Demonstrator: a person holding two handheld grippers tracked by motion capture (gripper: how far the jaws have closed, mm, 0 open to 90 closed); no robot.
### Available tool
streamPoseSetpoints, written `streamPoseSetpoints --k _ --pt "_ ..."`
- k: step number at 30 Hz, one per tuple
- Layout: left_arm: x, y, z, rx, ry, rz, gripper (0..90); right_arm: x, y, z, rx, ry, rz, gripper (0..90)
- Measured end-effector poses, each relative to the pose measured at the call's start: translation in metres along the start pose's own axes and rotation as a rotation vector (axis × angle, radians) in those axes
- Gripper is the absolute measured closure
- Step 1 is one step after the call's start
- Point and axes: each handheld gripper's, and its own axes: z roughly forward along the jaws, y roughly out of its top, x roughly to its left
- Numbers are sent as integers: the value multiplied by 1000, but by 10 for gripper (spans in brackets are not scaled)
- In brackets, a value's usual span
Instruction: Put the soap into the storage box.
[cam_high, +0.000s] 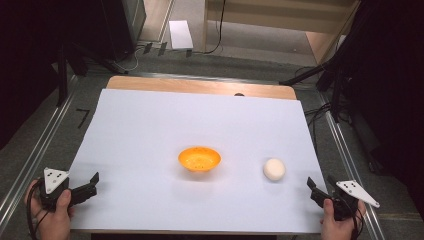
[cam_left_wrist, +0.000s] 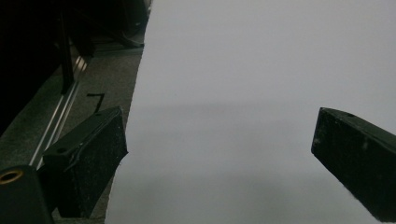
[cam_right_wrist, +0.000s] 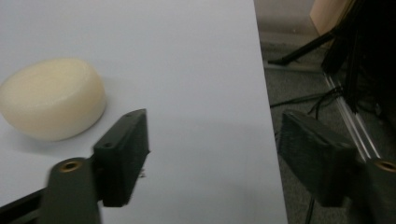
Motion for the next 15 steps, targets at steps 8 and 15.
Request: streamPoseSetpoints --k 8,15 --pt "-2 0 1 12 4 11 52 12 9 -4 81 139 -37 98" --pt "-3 1 3 29 4 25 53 18 22 0 137 133 -37 116"
